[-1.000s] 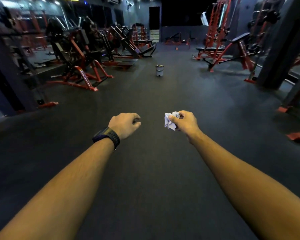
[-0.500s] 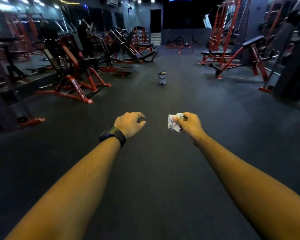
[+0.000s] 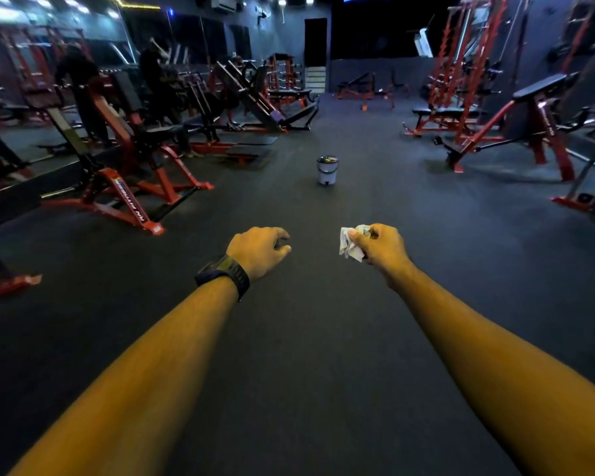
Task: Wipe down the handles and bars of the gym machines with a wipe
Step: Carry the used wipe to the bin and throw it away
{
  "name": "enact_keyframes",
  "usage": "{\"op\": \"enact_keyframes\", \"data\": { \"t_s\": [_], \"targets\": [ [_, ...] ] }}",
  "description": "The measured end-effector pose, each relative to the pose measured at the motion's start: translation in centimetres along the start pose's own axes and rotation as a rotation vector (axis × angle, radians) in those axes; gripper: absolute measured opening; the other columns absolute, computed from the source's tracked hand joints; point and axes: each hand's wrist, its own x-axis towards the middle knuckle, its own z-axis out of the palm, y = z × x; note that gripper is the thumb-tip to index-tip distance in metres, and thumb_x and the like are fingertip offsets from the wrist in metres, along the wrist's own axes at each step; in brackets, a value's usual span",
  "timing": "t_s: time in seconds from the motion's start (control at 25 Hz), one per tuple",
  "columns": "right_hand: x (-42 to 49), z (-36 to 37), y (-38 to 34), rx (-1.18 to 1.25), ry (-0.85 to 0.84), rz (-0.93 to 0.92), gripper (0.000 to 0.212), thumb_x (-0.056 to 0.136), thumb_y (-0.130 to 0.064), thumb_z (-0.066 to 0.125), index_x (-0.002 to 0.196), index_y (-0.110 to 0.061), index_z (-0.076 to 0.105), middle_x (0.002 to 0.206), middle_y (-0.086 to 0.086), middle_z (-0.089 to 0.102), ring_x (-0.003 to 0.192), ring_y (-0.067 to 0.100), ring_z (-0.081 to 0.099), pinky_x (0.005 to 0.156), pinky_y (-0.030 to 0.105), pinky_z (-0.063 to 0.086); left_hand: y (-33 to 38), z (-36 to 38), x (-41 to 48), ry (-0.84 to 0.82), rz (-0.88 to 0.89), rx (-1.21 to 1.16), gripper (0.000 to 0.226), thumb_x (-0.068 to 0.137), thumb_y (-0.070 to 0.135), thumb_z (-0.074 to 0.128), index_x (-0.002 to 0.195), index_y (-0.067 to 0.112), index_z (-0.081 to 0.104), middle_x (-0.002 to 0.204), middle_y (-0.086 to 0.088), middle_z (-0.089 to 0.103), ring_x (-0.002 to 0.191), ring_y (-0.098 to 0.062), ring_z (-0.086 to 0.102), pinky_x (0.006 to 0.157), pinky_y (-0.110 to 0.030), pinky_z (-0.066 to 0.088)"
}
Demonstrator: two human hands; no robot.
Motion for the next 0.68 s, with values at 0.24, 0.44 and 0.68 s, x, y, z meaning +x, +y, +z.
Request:
{"op": "enact_keyframes", "data": {
  "t_s": [0.24,0.44,0.68],
  "targets": [
    [26.1,7.1,2.3,-0.02,-0.008,-0.04,0.037,0.087,-0.037,0.068,0.089,-0.001,0.064,0.087,0.018,0.07,0.072,0.02,0.06,0.072,0.05,0.056,-7.2,3.3,26.2,0.011,0.0,-0.016,0.039,0.1,0.039,0.049,0.135,0.022,0.054,0.125,0.0,0.064,0.112,-0.021,0.06,0.094,-0.039,0.05],
    [47.0,11.4,1.5,-0.036,0.004,-0.003,0.025,0.089,-0.035,0.067,0.081,-0.011,0.061,0.083,0.011,0.068,0.077,0.024,0.064,0.075,0.048,0.056,-12.2,2.3,48.6,-0.012,0.0,-0.039,0.038,0.1,0.038,0.05,0.134,0.021,0.055,0.124,-0.001,0.065,0.109,-0.023,0.06,0.091,-0.04,0.051],
    [72.0,15.4,4.4,0.024,0.053,0.01,0.02,0.091,-0.032,0.063,0.085,-0.012,0.06,0.089,0.012,0.067,0.084,0.026,0.065,0.076,0.05,0.057,-15.6,4.9,74.0,-0.012,0.073,0.007,0.038,0.1,0.039,0.049,0.134,0.023,0.054,0.121,0.001,0.066,0.108,-0.021,0.061,0.088,-0.037,0.051]
  ]
}}
